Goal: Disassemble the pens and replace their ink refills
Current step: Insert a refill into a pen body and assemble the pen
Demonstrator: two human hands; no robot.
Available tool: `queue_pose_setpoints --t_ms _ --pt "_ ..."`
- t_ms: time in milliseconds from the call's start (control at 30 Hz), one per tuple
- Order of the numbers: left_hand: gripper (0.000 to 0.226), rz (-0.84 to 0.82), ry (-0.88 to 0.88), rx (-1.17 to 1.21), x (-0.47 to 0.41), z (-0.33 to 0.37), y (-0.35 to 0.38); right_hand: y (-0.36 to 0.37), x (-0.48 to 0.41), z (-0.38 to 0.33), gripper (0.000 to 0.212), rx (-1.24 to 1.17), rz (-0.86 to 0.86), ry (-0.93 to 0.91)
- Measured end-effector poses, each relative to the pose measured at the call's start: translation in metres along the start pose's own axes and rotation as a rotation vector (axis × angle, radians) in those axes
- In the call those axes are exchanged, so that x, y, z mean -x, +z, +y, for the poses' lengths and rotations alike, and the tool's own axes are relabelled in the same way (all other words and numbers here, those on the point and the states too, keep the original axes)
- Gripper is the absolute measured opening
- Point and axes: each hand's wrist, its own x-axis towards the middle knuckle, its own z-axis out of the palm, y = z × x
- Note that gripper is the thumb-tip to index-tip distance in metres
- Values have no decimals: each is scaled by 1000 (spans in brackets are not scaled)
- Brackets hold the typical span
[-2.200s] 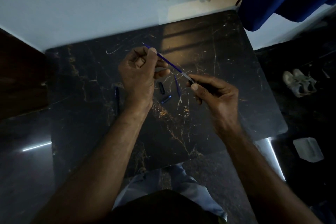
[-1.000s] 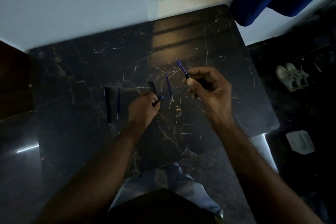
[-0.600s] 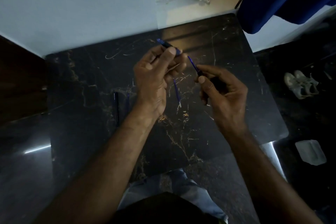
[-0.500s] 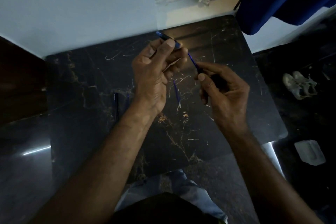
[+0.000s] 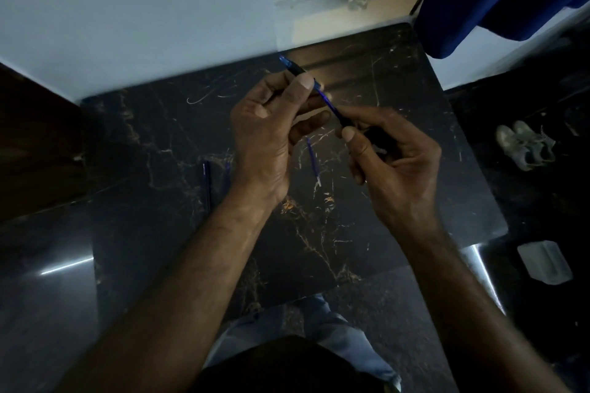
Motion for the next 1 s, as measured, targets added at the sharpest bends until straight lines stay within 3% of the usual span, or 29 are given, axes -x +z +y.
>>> queue_pose_setpoints --t_ms 267,433,867,1000 --pt "11 -128 129 -239 9 -7 -9 8 -2 -8 23 75 31 -43" --pt "11 -198 47 -287 7 -3 -18 9 -3 -9 24 185 108 -23" --pt "9 -285 -49 -326 -5 0 -30 -2 -13 -2 20 313 -51 -33" --pt "10 -304 -59 -249 -4 -1 -33 -10 -23 -7 21 80 -119 71"
